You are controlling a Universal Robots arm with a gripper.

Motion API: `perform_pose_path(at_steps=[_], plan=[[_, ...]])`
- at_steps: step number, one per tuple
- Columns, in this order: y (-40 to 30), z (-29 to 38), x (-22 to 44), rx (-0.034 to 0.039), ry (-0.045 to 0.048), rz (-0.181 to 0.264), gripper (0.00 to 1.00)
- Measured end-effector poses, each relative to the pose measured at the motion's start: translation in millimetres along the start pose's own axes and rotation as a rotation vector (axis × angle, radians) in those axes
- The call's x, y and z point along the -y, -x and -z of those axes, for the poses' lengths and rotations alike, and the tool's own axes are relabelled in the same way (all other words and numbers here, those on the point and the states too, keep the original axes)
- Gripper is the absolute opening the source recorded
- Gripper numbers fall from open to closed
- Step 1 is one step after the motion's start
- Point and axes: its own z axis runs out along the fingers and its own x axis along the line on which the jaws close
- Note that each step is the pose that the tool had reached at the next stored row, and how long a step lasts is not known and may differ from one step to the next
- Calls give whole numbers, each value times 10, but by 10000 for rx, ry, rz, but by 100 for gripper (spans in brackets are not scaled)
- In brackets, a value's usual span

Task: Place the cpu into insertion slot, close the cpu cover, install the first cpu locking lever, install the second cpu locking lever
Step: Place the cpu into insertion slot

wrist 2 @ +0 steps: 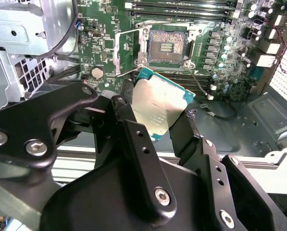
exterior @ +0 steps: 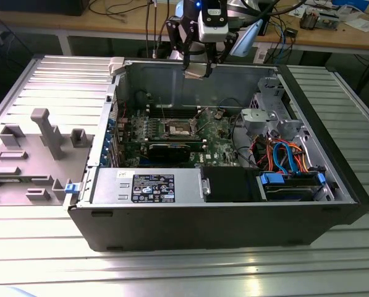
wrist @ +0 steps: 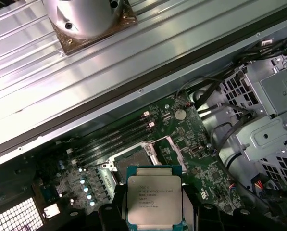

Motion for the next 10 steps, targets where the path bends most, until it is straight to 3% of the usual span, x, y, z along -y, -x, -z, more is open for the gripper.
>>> perform_pose_path(at_steps=[10], plan=[[0,0,0,35,8,-396,55]])
